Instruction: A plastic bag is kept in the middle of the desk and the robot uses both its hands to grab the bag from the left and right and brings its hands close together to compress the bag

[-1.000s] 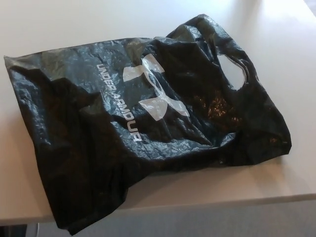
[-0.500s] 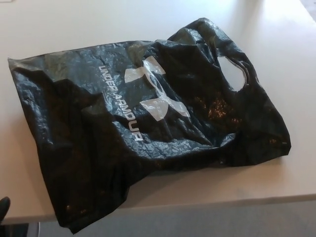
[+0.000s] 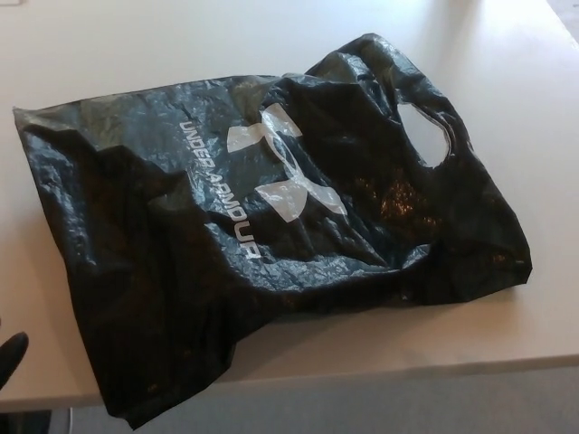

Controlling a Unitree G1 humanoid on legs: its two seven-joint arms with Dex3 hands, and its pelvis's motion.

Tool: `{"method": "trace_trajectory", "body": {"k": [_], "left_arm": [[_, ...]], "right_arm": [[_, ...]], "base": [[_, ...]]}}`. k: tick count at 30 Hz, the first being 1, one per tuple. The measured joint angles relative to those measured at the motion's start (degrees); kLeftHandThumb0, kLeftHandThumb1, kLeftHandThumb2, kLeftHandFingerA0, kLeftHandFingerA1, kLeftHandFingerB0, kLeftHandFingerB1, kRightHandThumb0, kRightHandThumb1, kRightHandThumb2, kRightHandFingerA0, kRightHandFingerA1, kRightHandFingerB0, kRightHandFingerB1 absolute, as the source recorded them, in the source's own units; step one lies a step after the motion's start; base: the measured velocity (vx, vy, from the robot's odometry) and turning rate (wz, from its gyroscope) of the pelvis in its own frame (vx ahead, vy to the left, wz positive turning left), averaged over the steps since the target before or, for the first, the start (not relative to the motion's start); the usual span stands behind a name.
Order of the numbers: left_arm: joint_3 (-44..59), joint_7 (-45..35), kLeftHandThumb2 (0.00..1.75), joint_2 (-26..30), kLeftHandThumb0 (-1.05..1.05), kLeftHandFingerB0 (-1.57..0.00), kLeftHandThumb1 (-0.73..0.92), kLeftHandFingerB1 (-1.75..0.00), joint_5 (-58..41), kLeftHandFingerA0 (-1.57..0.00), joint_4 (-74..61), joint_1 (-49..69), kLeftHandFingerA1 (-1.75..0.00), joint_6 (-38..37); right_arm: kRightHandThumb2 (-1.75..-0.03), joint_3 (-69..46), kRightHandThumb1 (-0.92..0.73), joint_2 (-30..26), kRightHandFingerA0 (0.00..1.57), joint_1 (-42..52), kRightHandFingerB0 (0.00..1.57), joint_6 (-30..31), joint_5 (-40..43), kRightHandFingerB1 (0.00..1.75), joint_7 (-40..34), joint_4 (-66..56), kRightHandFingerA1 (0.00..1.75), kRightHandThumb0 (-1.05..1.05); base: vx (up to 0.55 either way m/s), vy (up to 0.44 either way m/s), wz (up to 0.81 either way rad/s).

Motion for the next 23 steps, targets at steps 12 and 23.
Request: {"method": "trace_trajectory", "body": {"k": [12,23], "left_arm": [[1.1,-0.4,0.65,0.3,-0.66,-0.17,0.85,-0.31,0.4,-0.2,1.2,-2.3,-0.35,-2.6],[1.9,-0.3,0.64,0.5,-0.67,-0.17,0.83,-0.31,1.9,-0.24,1.0,-2.8,-0.37,-3.7]], "right_arm": [[-0.68,-0.4,-0.92,2.1,0.19,-0.3,0.21,-1.2,-1.6,0.35,-0.1,0.4,0.35,-0.64],[-0.72,-0.1,-0.92,2.3,0.22,-0.5,0.24,-1.9,-1.6,0.37,-0.1,0.9,0.37,-0.63]], "base": [[0.0,0.0,0.0],[0.0,0.0,0.0]]}}
